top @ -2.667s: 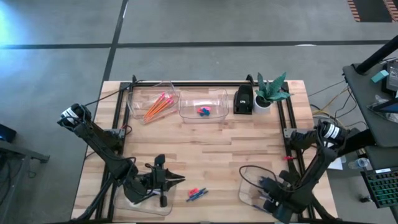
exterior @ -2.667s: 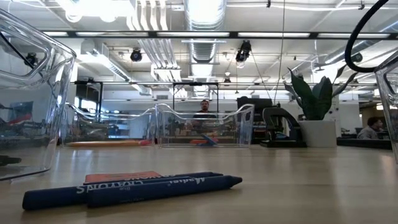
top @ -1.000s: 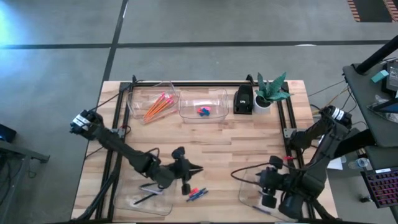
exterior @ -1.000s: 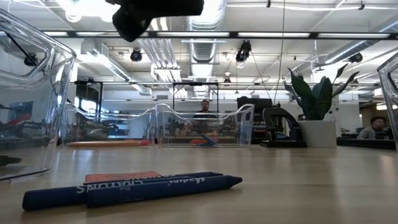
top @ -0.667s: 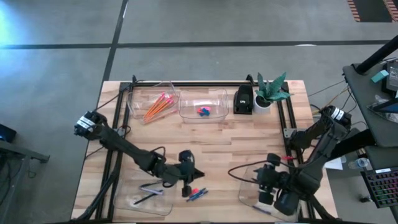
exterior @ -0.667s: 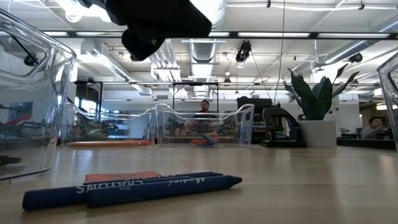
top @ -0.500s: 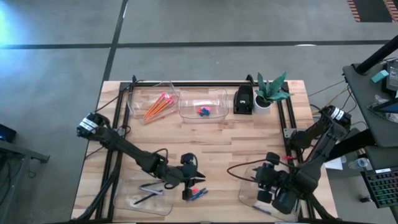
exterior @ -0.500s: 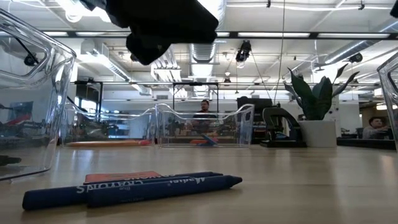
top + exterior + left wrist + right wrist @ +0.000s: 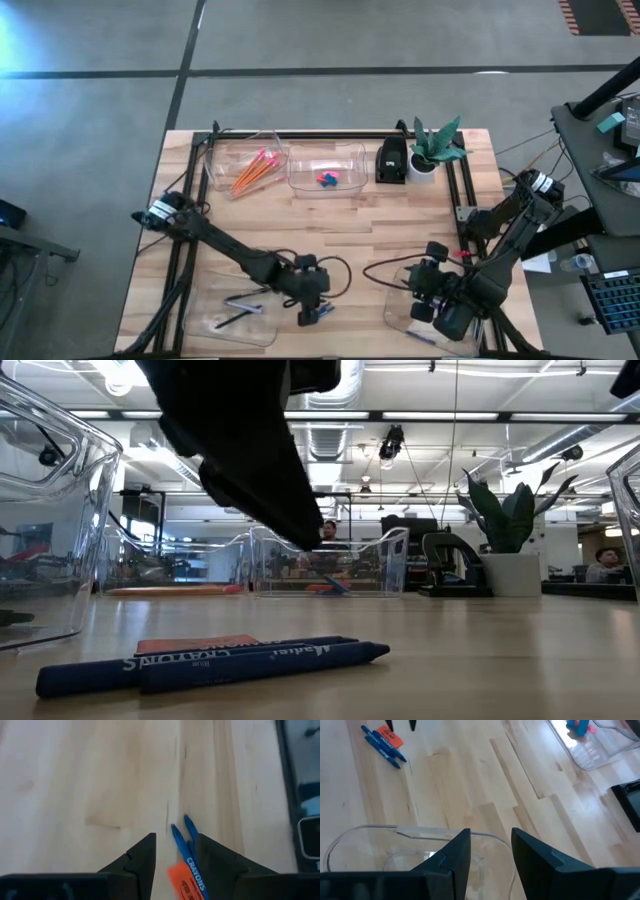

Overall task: Sort crayons/erasers/pens/pencils in bins
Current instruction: Put the orange eraser into the top right transparent bin

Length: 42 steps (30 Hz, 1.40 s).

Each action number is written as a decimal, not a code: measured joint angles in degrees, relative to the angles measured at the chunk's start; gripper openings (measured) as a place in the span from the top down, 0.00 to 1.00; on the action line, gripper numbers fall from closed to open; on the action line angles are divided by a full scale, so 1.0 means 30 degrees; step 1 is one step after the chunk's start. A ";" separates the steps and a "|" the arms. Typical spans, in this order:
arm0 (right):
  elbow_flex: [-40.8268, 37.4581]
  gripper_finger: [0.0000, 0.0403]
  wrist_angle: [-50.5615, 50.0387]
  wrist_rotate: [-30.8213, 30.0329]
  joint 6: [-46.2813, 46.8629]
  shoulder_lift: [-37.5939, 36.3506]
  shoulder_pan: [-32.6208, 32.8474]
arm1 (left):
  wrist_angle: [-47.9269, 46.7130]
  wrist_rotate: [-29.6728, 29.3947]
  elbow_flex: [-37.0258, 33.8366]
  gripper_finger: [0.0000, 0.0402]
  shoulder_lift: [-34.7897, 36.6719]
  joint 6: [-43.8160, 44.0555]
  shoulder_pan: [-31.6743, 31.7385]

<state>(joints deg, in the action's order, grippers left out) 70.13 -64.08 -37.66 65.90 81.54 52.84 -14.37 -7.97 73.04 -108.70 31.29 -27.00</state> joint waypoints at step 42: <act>-0.0731 0.67 0.0091 0.0020 0.0010 0.0000 0.0000 | -0.3985 0.0285 0.1164 0.69 -0.1772 -0.0219 -0.0692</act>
<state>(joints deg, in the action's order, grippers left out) 67.94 -63.80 -37.60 65.93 81.54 52.84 -26.33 -7.11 76.53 -114.02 30.63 -29.08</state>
